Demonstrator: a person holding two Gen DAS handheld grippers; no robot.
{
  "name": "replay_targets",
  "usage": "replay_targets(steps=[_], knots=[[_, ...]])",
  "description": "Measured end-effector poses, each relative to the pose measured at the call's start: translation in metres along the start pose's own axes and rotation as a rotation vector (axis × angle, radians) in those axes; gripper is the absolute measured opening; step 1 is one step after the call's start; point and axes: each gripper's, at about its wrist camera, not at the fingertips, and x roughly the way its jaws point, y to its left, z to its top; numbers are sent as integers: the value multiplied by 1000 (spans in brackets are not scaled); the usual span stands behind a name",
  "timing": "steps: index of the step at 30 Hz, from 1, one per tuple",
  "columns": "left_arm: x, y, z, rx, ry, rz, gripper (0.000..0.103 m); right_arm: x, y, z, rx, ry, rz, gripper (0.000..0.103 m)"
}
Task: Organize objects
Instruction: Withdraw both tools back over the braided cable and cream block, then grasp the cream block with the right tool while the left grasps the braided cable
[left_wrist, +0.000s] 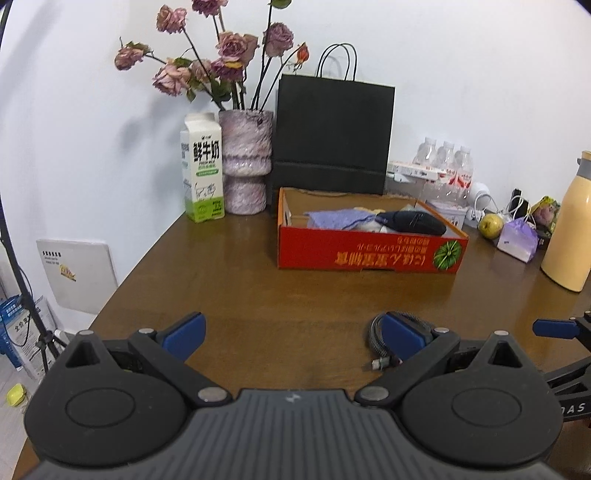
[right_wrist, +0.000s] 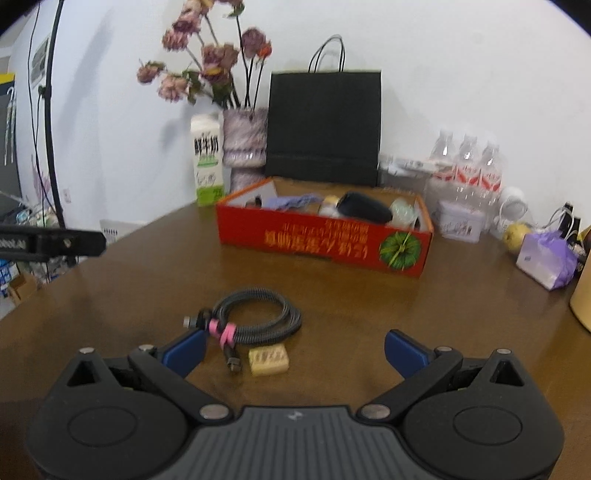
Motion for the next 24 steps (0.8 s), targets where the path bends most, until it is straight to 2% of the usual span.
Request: replay_targets(steps=[8, 14, 24], knots=[[3, 19, -15, -19, 49, 6, 103, 26, 12, -14, -7, 108, 23, 103], [7, 31, -20, -38, 77, 13, 103, 57, 4, -20, -8, 187, -15, 103], [20, 26, -22, -51, 109, -5, 103, 74, -8, -15, 23, 160, -2, 103]])
